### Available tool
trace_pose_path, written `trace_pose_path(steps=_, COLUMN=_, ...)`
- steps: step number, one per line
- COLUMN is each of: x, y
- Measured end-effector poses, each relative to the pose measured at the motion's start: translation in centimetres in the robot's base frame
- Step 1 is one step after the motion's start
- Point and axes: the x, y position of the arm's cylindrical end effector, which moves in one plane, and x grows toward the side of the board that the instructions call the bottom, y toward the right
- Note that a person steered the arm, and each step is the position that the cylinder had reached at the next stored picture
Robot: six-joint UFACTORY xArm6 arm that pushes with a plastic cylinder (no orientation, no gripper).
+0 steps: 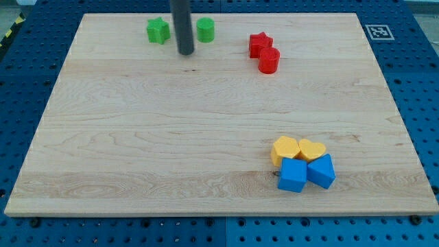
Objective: Move the green blocks to the top left of the board
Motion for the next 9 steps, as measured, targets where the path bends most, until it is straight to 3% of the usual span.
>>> trace_pose_path(steps=1, x=-1.5, y=1.1)
trace_pose_path(steps=4, x=-4.5, y=-12.8)
trace_pose_path(steps=5, x=-4.3, y=-12.1)
trace_pose_path(steps=6, x=-2.3, y=-5.6)
trace_pose_path(steps=8, x=-4.2, y=7.6)
trace_pose_path(steps=9, x=-4.8, y=6.6)
